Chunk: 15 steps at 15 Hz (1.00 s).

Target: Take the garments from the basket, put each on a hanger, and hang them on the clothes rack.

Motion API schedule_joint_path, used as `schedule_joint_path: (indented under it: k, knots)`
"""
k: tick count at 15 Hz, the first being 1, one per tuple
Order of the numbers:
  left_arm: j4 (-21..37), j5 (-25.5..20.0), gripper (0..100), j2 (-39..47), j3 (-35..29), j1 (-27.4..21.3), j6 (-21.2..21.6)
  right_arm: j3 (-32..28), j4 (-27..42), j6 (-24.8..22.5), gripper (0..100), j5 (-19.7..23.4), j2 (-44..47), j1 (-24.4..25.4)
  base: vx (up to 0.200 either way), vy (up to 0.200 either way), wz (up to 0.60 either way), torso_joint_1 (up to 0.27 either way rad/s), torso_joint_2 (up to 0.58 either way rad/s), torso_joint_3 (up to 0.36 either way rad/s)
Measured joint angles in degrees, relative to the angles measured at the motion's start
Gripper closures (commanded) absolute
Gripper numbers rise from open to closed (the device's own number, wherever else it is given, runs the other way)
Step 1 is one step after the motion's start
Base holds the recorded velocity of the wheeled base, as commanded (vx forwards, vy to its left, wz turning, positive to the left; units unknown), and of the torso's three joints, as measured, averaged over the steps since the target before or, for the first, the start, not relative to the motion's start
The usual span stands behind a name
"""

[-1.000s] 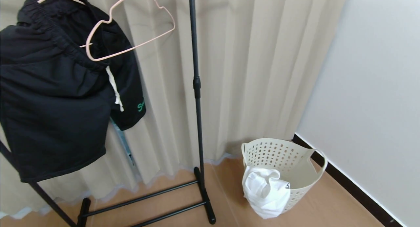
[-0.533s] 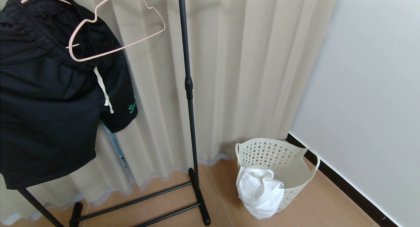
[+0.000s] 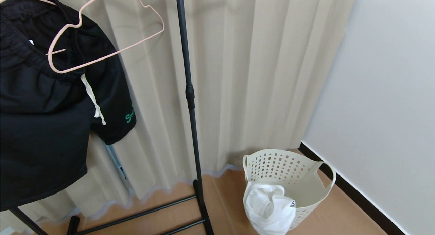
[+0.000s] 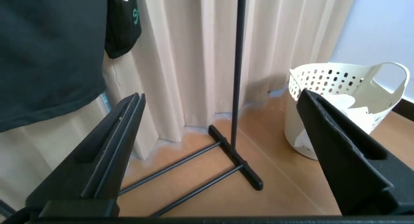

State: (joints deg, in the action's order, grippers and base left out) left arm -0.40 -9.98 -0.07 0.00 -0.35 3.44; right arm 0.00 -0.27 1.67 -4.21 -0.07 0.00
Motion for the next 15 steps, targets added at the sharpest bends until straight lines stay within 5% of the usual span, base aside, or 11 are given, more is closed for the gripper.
schedule_joint_path:
  k: [15]
  knots:
    - [-0.09, 0.62, 0, 0.00, 0.00, 0.00, -0.16, 0.00, -0.02, -0.01, 0, 0.11, 0.00, 0.00, 0.000, 0.000, 0.00, 0.002, 0.00, -0.133]
